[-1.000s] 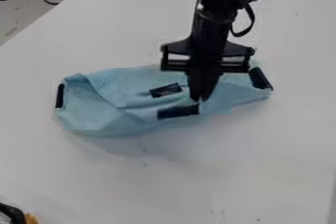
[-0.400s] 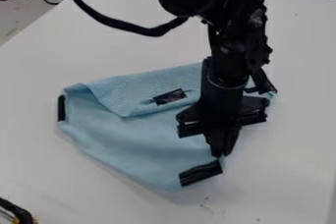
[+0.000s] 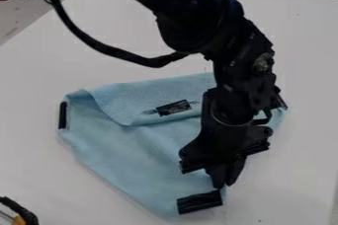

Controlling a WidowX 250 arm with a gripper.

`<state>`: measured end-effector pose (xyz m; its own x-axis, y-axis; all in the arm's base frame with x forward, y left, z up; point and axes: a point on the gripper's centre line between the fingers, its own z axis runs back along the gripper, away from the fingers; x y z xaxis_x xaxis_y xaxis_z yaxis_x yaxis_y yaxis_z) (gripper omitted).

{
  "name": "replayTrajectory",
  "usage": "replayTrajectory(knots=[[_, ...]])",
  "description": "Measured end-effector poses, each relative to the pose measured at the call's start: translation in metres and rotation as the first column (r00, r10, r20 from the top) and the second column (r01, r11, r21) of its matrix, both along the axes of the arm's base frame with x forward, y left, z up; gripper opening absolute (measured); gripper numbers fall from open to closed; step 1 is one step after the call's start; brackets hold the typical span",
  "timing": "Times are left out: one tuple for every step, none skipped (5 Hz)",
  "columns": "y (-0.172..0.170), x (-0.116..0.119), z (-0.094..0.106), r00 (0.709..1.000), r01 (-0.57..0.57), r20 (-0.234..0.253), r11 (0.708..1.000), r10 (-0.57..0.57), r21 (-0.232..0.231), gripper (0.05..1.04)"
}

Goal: Unfold the cloth from top left to bottom right

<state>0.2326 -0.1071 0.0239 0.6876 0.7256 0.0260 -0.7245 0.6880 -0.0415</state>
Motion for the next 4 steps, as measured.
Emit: replayTrajectory(knots=[[0.000, -0.002, 0.003, 1.000, -0.006, -0.001, 1.000, 0.006, 0.011, 0.457], [0.001, -0.002, 0.011, 1.000, 0.006, -0.005, 1.000, -0.006, 0.027, 0.765], [0.000, -0.002, 0.018, 0.999, 0.027, -0.022, 0.998, -0.026, 0.051, 0.997], [-0.004, 0.003, 0.040, 0.998, 0.064, -0.029, 0.996, -0.063, 0.069, 1.007]])
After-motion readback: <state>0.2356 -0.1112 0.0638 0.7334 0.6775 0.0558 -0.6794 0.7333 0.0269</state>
